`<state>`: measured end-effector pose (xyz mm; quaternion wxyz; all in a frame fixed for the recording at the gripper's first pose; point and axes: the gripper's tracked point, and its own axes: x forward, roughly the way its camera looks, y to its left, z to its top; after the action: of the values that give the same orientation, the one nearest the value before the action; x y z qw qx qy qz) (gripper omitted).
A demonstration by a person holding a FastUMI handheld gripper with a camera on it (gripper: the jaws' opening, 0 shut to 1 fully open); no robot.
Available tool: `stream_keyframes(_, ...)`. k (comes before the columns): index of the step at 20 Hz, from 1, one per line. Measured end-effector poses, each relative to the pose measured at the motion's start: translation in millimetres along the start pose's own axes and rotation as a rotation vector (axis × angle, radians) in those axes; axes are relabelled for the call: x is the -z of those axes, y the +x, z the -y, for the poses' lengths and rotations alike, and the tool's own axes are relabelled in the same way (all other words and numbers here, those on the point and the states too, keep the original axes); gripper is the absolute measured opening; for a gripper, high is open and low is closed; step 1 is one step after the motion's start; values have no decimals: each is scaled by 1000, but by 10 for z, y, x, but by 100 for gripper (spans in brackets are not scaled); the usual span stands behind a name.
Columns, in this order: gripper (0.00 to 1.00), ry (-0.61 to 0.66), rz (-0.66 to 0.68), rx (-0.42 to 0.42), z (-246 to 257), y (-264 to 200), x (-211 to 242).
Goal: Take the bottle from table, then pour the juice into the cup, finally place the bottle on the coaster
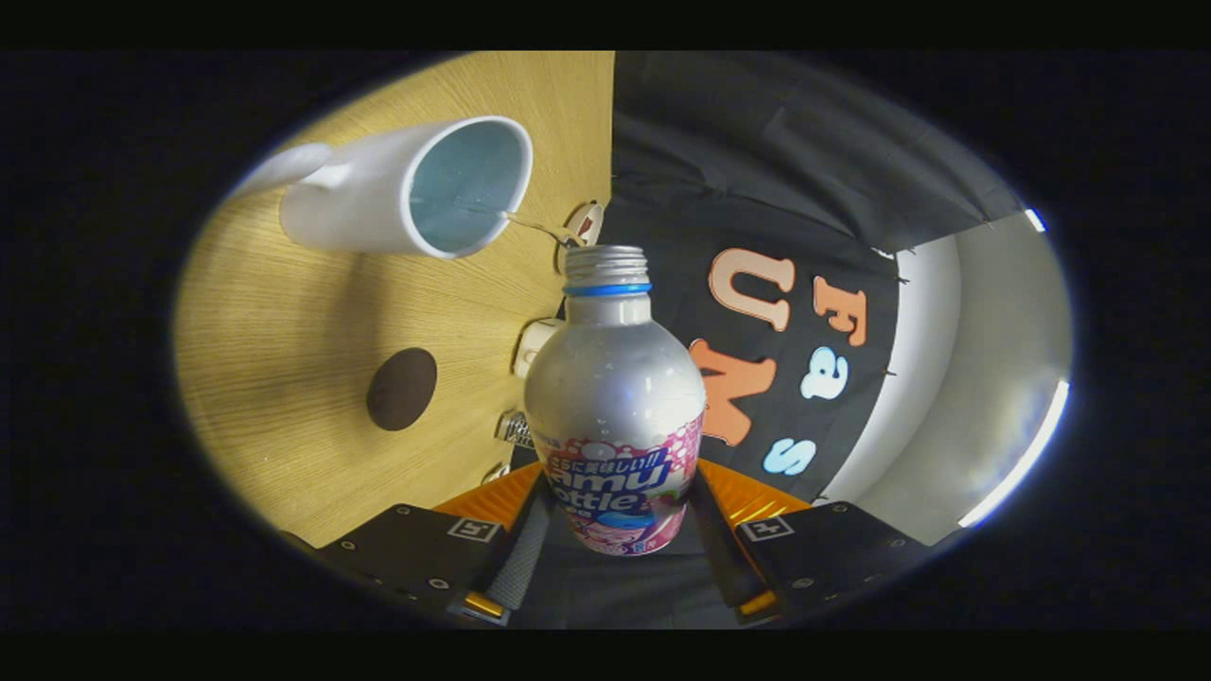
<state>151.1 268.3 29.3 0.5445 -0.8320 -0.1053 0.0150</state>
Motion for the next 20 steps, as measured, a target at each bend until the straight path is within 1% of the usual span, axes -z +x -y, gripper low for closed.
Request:
stream_keyframes(12,76,-48,13,-5,-5,5,-57)
stream_keyframes(17,76,-62,13,6,44,11,-86)
stream_keyframes(20,76,-88,19,4,57,31,-92)
